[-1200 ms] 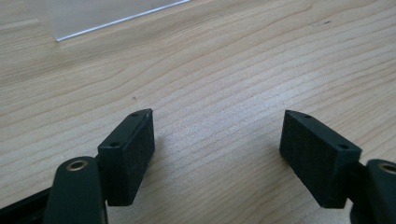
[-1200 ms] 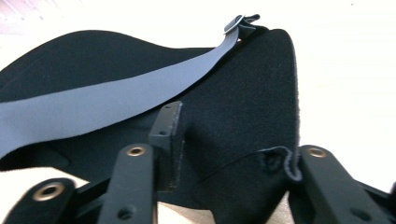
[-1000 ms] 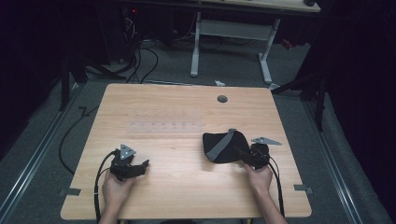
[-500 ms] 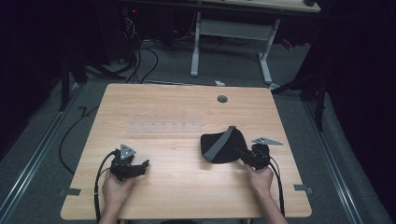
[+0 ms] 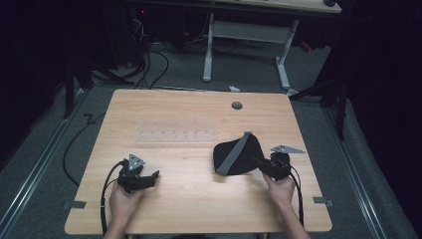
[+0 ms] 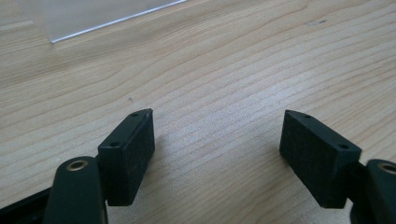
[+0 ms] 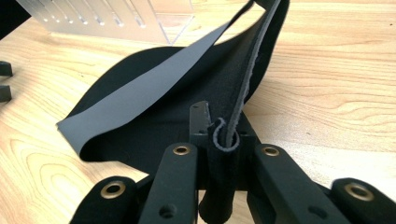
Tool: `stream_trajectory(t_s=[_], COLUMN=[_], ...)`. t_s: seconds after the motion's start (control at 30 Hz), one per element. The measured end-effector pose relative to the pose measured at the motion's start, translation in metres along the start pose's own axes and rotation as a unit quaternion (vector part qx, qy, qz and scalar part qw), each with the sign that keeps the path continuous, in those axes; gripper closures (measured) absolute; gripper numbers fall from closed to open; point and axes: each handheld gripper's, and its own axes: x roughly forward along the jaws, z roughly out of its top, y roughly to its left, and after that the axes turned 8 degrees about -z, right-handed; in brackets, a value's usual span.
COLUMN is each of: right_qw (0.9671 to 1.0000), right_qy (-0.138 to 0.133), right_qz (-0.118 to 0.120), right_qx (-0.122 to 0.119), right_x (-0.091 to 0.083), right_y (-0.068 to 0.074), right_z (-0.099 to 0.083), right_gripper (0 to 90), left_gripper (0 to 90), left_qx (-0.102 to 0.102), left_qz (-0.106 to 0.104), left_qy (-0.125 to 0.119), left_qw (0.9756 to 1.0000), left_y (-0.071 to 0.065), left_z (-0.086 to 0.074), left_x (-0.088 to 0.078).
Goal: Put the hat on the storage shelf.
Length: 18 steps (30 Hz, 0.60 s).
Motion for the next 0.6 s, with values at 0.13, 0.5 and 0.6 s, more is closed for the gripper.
stream_trajectory(t_s=[0.13, 0.5, 0.6], right_qw=[1.0000, 0.9999, 1.0000], right_qy=[0.007, 0.006, 0.004], right_qz=[-0.003, 0.002, 0.002], right_qx=[0.000, 0.013, 0.006], right_x=[-0.0022, -0.0066, -0.0103], right_y=[-0.0008, 0.0054, 0.0050], right_z=[-0.0013, -0.0003, 0.0008], right_gripper=[84.3, 84.3, 84.3], left_gripper=[26.8, 26.4, 26.5], left_qx=[0.000, 0.003, 0.007], left_qz=[0.001, -0.004, -0.008], left_qy=[0.000, 0.000, 0.001], left_qw=[1.0000, 1.0000, 0.9999], left_y=[-0.0002, -0.0002, -0.0008], left_z=[-0.0001, 0.0000, -0.0004], left_x=[0.0000, 0.0001, -0.0003])
